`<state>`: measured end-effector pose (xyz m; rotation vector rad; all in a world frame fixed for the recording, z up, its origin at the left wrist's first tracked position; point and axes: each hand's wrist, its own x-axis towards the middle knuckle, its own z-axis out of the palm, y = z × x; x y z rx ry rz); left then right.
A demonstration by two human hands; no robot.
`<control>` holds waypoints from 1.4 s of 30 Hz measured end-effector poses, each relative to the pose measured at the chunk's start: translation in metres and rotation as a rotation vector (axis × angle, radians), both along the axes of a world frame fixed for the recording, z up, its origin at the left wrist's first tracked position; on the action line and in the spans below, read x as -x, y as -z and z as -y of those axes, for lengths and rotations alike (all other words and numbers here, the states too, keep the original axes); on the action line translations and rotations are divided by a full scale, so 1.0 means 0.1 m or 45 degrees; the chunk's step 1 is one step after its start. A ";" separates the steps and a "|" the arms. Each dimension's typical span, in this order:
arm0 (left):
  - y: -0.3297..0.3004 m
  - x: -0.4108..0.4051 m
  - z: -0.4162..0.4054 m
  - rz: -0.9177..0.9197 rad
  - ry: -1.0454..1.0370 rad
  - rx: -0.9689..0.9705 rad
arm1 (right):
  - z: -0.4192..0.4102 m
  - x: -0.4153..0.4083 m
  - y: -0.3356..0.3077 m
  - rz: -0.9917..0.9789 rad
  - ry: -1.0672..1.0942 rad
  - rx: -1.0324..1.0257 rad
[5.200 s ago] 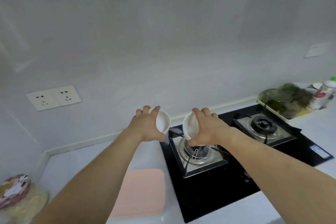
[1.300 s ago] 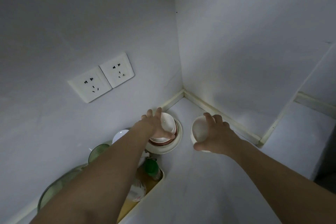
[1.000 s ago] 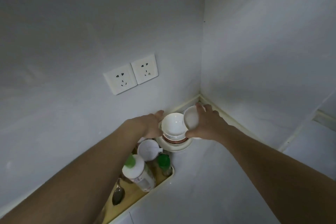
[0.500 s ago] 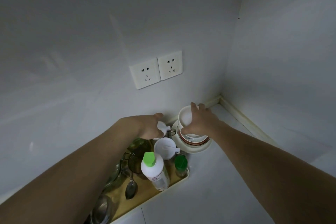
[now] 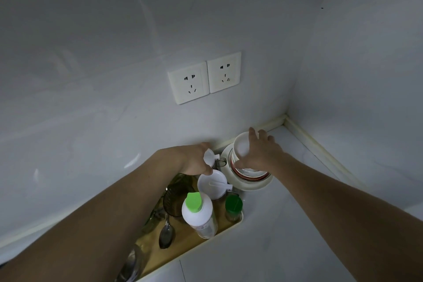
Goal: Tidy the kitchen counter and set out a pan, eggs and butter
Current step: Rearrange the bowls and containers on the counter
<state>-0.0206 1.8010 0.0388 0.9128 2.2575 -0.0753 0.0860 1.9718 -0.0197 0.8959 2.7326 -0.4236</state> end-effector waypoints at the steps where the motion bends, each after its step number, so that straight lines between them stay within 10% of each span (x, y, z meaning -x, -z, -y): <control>1: 0.01 0.00 0.02 -0.002 -0.017 -0.014 | 0.00 -0.01 0.00 0.023 -0.004 -0.018; 18: -0.65 -0.53 1.76 -0.548 -0.424 -0.503 | 1.12 -0.27 -1.02 -0.578 -0.486 -0.148; 42: -0.83 -2.30 6.51 -0.964 -1.036 -0.346 | 6.13 -0.87 -1.39 -0.625 -1.261 0.286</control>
